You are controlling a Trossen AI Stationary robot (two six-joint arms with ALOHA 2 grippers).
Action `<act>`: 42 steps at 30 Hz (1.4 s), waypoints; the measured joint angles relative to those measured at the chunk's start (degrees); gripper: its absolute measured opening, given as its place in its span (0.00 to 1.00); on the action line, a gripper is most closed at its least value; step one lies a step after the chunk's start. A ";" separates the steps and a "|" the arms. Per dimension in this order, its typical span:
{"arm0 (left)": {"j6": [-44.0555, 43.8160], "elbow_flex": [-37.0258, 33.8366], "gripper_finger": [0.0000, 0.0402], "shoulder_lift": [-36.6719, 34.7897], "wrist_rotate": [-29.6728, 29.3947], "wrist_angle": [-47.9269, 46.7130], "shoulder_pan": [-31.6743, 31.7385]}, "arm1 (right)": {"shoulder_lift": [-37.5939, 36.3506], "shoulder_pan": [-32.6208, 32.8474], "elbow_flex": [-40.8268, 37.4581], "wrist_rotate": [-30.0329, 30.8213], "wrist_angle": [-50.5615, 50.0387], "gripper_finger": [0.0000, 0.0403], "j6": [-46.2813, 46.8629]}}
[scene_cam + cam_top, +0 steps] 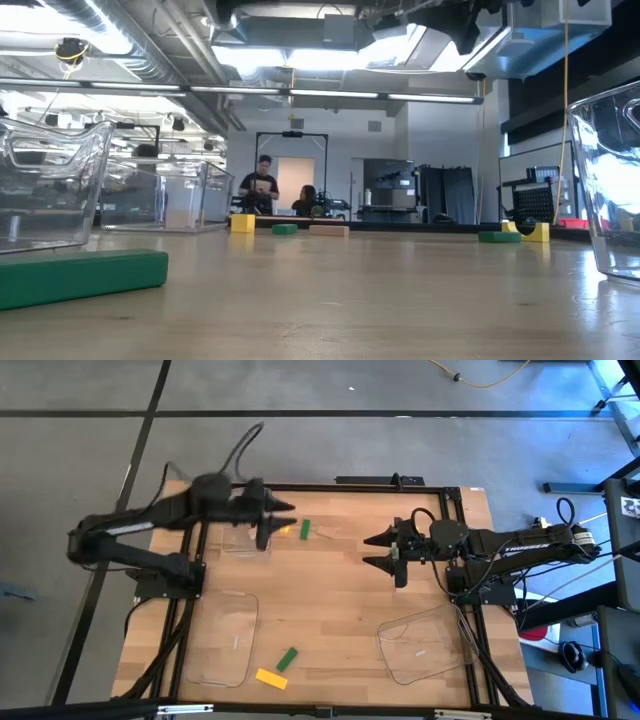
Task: Sort & place blocks by color
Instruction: Put the brown block into the top left transparent bin
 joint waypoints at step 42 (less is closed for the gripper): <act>-2.06 -11.13 0.44 -5.42 -13.42 16.32 -11.84 | 48.03 -18.66 26.01 2.94 -18.92 0.70 7.46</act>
